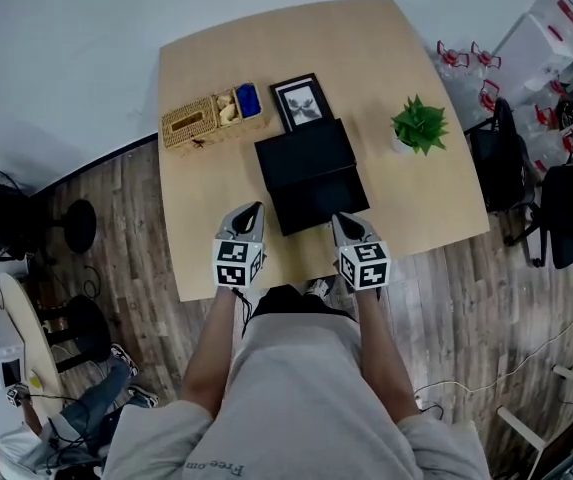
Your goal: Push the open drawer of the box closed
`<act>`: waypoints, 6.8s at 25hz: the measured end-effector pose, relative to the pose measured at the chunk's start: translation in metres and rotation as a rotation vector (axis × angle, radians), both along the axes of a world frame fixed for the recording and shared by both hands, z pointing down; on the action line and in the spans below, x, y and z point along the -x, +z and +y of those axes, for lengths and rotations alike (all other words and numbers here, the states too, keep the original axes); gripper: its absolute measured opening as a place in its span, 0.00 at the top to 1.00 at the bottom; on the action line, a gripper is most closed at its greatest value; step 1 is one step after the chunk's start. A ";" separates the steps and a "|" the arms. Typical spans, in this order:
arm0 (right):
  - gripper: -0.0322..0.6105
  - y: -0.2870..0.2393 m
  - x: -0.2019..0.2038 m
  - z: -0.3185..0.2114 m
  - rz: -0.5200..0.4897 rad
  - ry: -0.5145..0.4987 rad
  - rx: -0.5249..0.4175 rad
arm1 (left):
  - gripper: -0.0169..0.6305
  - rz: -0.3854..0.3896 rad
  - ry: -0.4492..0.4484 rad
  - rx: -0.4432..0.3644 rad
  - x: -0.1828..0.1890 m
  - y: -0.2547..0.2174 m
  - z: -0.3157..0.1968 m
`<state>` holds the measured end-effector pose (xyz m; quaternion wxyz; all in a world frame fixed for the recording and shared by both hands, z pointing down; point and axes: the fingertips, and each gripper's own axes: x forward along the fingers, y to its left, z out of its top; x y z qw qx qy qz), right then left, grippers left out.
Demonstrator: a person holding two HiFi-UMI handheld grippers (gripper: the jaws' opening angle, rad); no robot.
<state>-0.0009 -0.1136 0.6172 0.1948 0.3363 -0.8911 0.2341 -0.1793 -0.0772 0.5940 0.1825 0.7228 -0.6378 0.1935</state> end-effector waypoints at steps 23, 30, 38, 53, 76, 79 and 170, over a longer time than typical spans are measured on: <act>0.95 0.030 -0.023 0.014 0.075 0.210 0.079 | 0.89 -0.025 0.416 0.156 0.002 0.037 -0.086; 0.95 0.035 -0.026 0.016 0.087 0.275 0.084 | 0.89 -0.069 0.553 0.210 -0.009 0.059 -0.100; 0.95 0.049 -0.015 0.031 0.112 0.246 0.065 | 0.89 -0.035 0.669 0.284 -0.021 0.079 -0.103; 0.95 0.079 -0.011 0.032 0.162 0.271 0.077 | 0.89 0.001 0.710 0.289 -0.022 0.079 -0.102; 0.84 0.098 0.005 0.027 0.263 0.152 0.069 | 0.89 0.022 0.679 0.273 -0.020 0.078 -0.103; 0.84 0.097 0.006 0.027 0.267 0.147 0.065 | 0.89 0.025 0.676 0.272 -0.020 0.078 -0.104; 0.84 0.090 0.044 -0.021 0.312 0.094 0.058 | 0.89 0.058 0.632 0.257 -0.019 0.079 -0.105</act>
